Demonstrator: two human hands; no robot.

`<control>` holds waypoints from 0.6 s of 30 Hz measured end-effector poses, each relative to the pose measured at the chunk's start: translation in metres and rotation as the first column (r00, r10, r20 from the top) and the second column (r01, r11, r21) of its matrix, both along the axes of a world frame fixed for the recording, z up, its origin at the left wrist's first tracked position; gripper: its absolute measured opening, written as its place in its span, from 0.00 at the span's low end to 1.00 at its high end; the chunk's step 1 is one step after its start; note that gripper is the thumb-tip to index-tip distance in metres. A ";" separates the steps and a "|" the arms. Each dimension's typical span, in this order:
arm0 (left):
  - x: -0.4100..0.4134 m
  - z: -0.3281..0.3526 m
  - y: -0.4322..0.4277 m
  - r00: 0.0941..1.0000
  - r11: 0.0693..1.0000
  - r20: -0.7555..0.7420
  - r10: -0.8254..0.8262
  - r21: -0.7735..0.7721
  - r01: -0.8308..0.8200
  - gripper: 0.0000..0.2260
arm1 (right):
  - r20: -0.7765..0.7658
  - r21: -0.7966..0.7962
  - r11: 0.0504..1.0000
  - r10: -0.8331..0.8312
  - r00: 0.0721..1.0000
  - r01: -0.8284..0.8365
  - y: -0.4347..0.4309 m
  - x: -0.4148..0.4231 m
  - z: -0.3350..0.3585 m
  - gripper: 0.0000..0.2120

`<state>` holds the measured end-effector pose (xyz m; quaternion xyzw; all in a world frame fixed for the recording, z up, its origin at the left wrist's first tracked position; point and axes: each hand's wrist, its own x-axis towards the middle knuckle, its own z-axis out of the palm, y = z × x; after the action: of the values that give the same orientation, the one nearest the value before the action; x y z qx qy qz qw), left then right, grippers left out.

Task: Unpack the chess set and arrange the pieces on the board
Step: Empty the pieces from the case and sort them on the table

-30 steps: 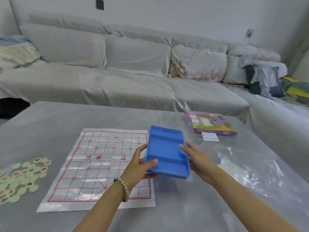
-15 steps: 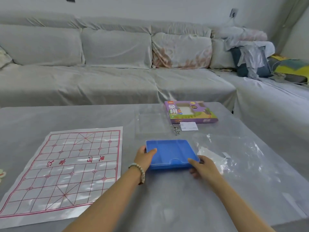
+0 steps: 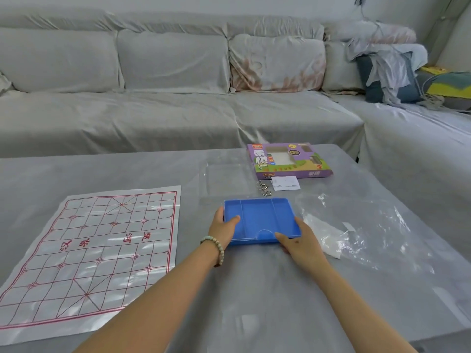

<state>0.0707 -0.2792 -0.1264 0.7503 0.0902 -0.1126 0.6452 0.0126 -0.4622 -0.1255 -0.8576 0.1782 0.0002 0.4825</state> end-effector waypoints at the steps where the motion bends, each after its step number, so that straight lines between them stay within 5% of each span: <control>1: -0.002 0.002 0.000 1.000 1.000 0.000 0.006 0.010 -0.006 0.27 | -0.004 -0.007 1.000 0.001 1.000 -0.001 0.001 0.000 0.001 0.36; 9: -0.028 0.016 0.044 0.985 0.999 0.171 0.026 0.040 -0.034 0.23 | 0.051 -0.283 0.958 0.058 0.997 -0.042 0.028 -0.012 0.016 0.30; 13: -0.047 0.016 0.117 0.974 0.968 0.225 0.024 0.238 -0.079 0.23 | 0.130 -0.367 0.916 0.223 0.966 -0.162 0.078 -0.029 0.023 0.26; 15: -0.058 0.014 0.162 0.973 0.875 0.229 -0.033 0.476 -0.082 0.23 | 0.139 -0.397 0.864 0.391 0.910 -0.310 0.112 -0.035 0.021 0.24; 18: -0.079 0.005 0.230 0.982 0.596 0.105 -0.158 0.803 0.010 0.22 | 0.052 -0.458 0.732 0.587 0.808 -0.503 0.165 -0.036 0.013 0.24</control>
<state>-0.0080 -0.0490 -0.1209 0.9693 0.0418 -0.0283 0.2407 -0.0233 -0.2972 -0.1122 -0.9509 -0.1345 0.0204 0.2780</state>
